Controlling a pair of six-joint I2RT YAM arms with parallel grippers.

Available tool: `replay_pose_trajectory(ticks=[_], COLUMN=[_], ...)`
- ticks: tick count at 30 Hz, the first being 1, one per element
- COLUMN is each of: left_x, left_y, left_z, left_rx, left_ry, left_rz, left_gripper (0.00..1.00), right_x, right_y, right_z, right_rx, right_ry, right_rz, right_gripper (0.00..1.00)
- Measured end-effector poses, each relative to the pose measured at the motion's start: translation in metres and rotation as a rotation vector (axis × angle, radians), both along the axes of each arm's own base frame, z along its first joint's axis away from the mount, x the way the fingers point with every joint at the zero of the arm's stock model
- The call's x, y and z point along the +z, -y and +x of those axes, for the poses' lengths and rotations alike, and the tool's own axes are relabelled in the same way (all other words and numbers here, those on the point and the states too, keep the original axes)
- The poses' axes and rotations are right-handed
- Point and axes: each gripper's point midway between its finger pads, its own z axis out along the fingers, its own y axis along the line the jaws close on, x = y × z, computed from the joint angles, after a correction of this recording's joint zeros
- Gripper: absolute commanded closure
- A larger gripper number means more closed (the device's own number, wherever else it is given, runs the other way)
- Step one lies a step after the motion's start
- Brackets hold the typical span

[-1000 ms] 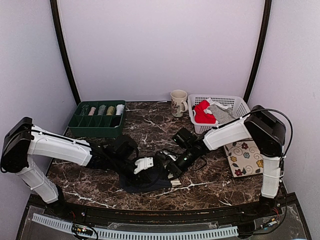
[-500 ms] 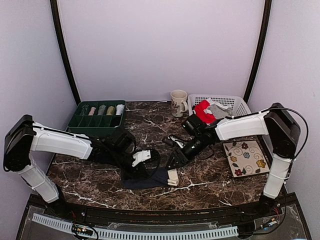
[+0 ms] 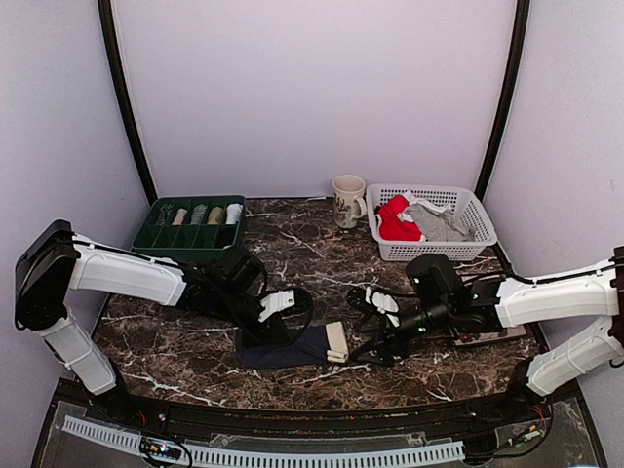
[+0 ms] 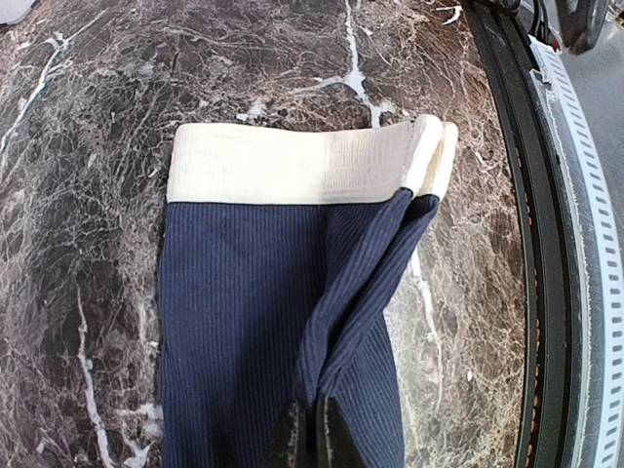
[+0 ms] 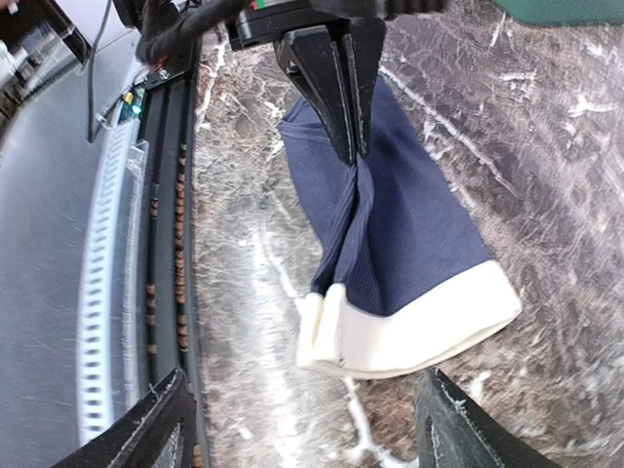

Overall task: Roll the underwear
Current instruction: Fold the underwear at the center of the board.

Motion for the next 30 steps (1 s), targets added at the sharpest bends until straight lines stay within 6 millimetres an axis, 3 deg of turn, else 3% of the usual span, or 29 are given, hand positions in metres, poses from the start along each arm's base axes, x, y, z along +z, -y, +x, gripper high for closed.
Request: replay_pose_trajectory(ticks=[14,19,24,30], left_x=[-0.002,-0.002,-0.002,-0.002], left_y=[0.003,0.002,0.002,0.001], left_z=[0.000,0.001,0.002,0.003], left_rx=[-0.012,-0.010,-0.007,-0.006], left_ry=[-0.014,-0.013,-0.013,-0.012], left_rz=[-0.003,-0.003,-0.004,-0.003], left_gripper=[1.00,1.00,1.00,1.00], right_x=[-0.040,-0.057,-0.070,-0.066], right_y=[-0.021,-0.024,-0.025,-0.026], right_z=[-0.009,-0.013,-0.005,0.007], right_rx=[0.131,0.169,0.150,0.102], right_ry=[0.280,0.331,0.370,0.415], right_rz=[-0.087,-0.132,-0.179,-0.192], right_gripper=[0.33,0.46,0.69,0.69])
